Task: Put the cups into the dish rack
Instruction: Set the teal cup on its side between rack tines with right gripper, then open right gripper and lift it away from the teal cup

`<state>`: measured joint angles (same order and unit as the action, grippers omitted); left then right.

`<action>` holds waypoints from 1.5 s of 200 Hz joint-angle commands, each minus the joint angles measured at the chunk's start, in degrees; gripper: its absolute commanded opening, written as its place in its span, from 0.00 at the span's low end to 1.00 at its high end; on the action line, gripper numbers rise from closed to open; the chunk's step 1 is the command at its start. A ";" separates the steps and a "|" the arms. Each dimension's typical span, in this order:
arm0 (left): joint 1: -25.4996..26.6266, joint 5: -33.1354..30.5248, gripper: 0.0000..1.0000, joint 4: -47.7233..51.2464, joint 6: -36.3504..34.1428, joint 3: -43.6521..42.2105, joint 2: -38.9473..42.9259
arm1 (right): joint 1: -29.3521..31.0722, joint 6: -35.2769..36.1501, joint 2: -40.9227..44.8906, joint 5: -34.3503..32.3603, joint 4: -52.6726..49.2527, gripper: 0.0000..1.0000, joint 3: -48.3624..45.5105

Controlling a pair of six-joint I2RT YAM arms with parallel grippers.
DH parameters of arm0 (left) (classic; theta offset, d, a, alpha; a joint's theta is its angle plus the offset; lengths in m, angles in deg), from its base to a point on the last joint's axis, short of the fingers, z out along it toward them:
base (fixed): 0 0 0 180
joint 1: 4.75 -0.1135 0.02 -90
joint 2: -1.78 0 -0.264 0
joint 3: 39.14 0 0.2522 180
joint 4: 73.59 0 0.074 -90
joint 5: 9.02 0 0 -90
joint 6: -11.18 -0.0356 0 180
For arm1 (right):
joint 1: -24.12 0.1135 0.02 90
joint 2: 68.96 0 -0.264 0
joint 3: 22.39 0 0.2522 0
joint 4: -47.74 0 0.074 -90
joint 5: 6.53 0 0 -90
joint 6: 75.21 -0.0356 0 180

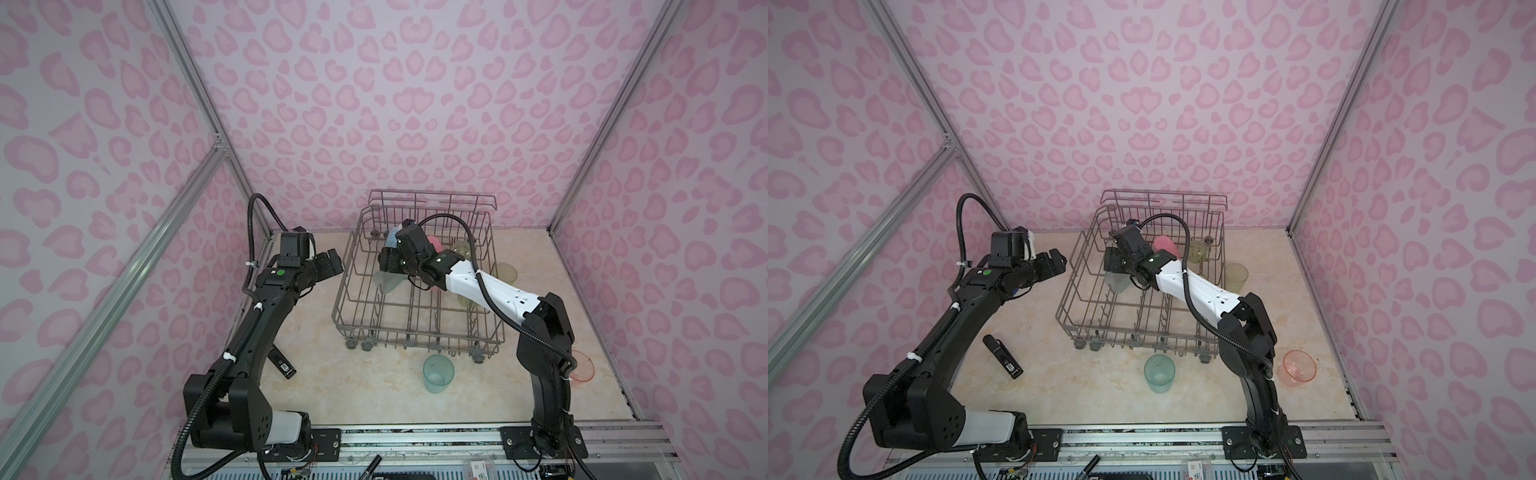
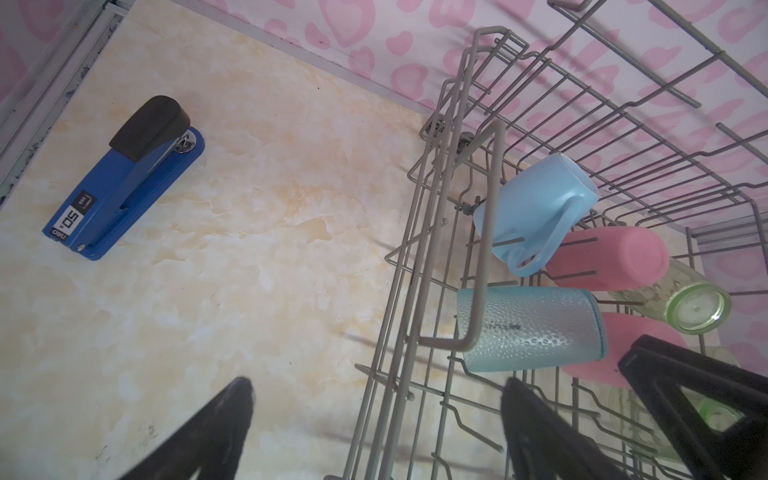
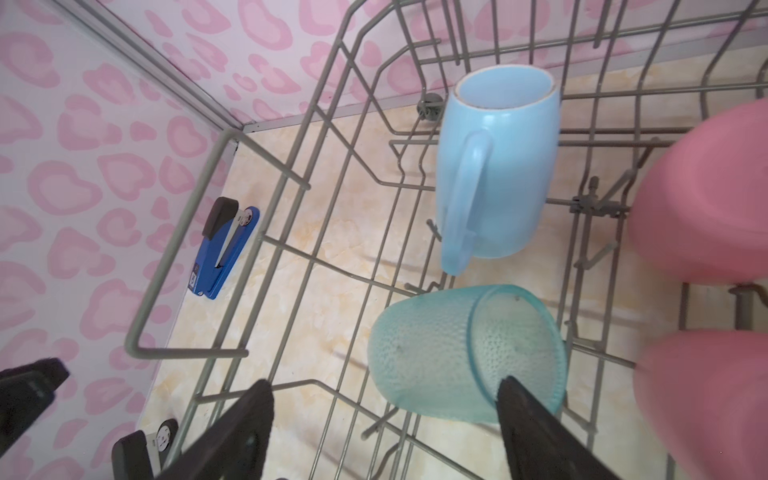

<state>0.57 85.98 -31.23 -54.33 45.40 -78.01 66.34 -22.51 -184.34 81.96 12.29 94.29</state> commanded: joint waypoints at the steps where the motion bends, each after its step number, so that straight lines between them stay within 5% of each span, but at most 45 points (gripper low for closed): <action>1: -0.02 0.36 0.95 -1.88 0.38 -0.22 0.17 | -0.87 -0.08 -0.27 0.08 1.00 0.84 -0.71; 300: -0.04 0.47 0.95 -1.90 0.47 -0.21 -0.55 | 3.67 1.03 -4.39 3.66 0.81 0.84 5.45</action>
<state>0.57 86.17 -31.29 -54.33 45.36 -78.30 70.25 -22.24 -189.30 86.31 14.32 98.94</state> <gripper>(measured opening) 0.948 0.837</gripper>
